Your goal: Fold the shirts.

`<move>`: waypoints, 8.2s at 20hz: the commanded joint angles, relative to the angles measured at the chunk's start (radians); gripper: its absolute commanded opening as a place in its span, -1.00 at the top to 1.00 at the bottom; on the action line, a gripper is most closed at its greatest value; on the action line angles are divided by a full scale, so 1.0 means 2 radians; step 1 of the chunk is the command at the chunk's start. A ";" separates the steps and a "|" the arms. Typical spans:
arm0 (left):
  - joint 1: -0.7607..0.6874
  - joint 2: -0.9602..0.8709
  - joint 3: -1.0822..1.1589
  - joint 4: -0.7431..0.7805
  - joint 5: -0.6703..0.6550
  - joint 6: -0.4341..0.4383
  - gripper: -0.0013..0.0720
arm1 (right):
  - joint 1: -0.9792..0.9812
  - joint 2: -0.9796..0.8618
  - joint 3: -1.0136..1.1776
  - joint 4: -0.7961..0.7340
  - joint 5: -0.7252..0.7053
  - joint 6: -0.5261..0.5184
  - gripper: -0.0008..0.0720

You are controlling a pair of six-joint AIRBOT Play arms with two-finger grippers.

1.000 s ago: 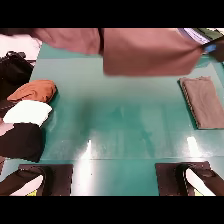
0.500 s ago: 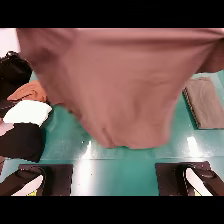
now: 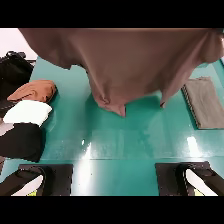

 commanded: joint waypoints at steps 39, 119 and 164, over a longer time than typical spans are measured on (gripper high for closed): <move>0.138 -0.241 -0.119 -0.052 -0.130 -0.017 -0.67 | -0.033 -0.245 -0.019 -0.050 0.144 0.026 -0.20; 0.047 -0.099 -0.140 -0.102 -0.048 -0.003 0.89 | -0.045 -0.142 -0.033 -0.135 0.144 0.031 0.92; 0.108 -0.020 -0.701 -0.205 -0.033 0.032 -0.53 | -0.076 -0.032 -0.323 -0.076 0.040 0.026 -0.01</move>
